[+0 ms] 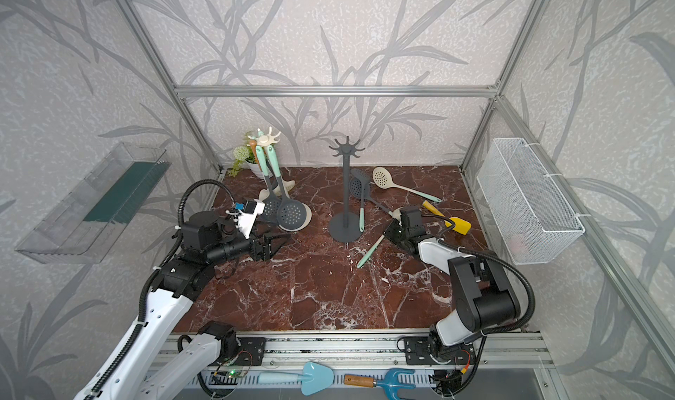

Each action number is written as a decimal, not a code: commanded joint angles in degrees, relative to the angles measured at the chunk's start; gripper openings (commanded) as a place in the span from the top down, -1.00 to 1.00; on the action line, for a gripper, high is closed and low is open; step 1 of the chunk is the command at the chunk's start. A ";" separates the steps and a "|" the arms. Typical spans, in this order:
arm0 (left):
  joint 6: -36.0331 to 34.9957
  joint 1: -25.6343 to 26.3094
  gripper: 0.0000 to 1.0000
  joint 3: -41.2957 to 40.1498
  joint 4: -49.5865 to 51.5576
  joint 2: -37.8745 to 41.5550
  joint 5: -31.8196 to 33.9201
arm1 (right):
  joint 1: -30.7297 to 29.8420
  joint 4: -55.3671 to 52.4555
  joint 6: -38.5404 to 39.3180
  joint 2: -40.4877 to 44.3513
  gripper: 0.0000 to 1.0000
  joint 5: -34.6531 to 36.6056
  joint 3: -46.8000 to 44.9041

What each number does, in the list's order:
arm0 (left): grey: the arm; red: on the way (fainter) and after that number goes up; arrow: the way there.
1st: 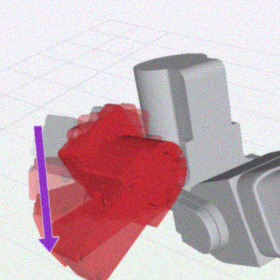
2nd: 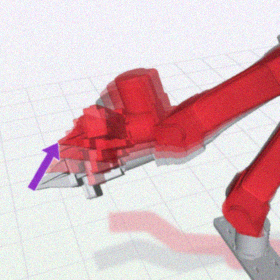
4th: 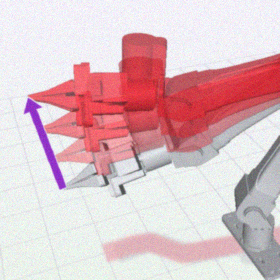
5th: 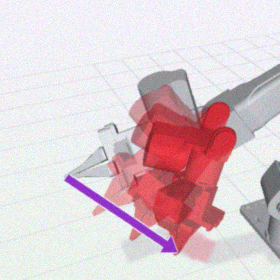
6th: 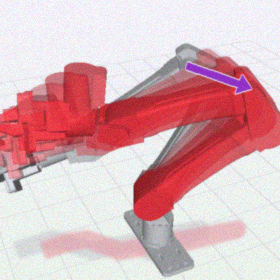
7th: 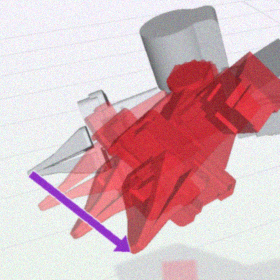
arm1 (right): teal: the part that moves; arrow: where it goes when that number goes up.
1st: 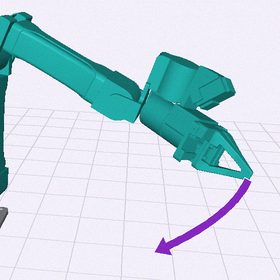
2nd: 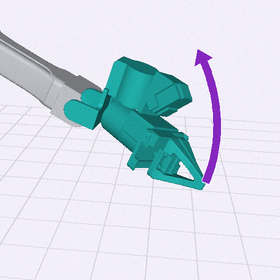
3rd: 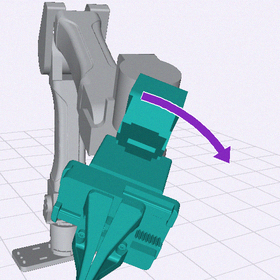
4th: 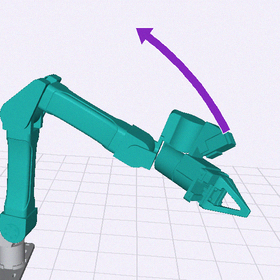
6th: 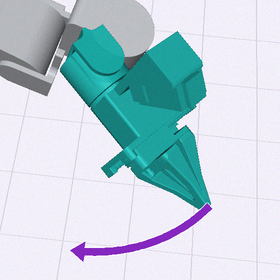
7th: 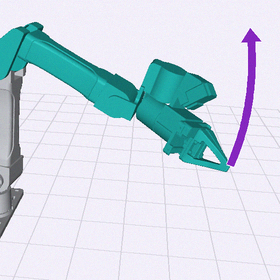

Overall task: Hang the skimmer on the kitchen utensil rack
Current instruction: Pick up the skimmer from the center of the board.

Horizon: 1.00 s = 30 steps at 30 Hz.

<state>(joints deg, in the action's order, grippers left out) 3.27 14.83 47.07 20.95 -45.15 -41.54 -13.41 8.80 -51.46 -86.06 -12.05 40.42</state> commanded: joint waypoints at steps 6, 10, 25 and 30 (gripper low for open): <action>-6.61 6.32 -0.57 -0.21 -2.18 3.94 0.61 | 0.40 -13.63 -2.14 17.61 1.00 2.71 1.79; -9.13 10.65 -0.52 -1.32 -3.70 5.06 2.82 | 0.56 -19.91 -3.55 23.74 1.00 0.67 2.97; -29.53 33.67 -0.48 -3.69 -13.01 1.49 20.17 | 4.06 -25.58 -20.83 28.50 1.00 -28.20 9.11; -34.49 37.60 -0.48 -2.04 -19.77 -6.10 24.03 | 6.26 -20.63 -27.87 27.98 1.00 -33.21 8.47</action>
<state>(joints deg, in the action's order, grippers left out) -25.15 51.53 42.74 6.98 -48.77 -21.52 -8.29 -16.27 -73.38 -58.02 -39.09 47.48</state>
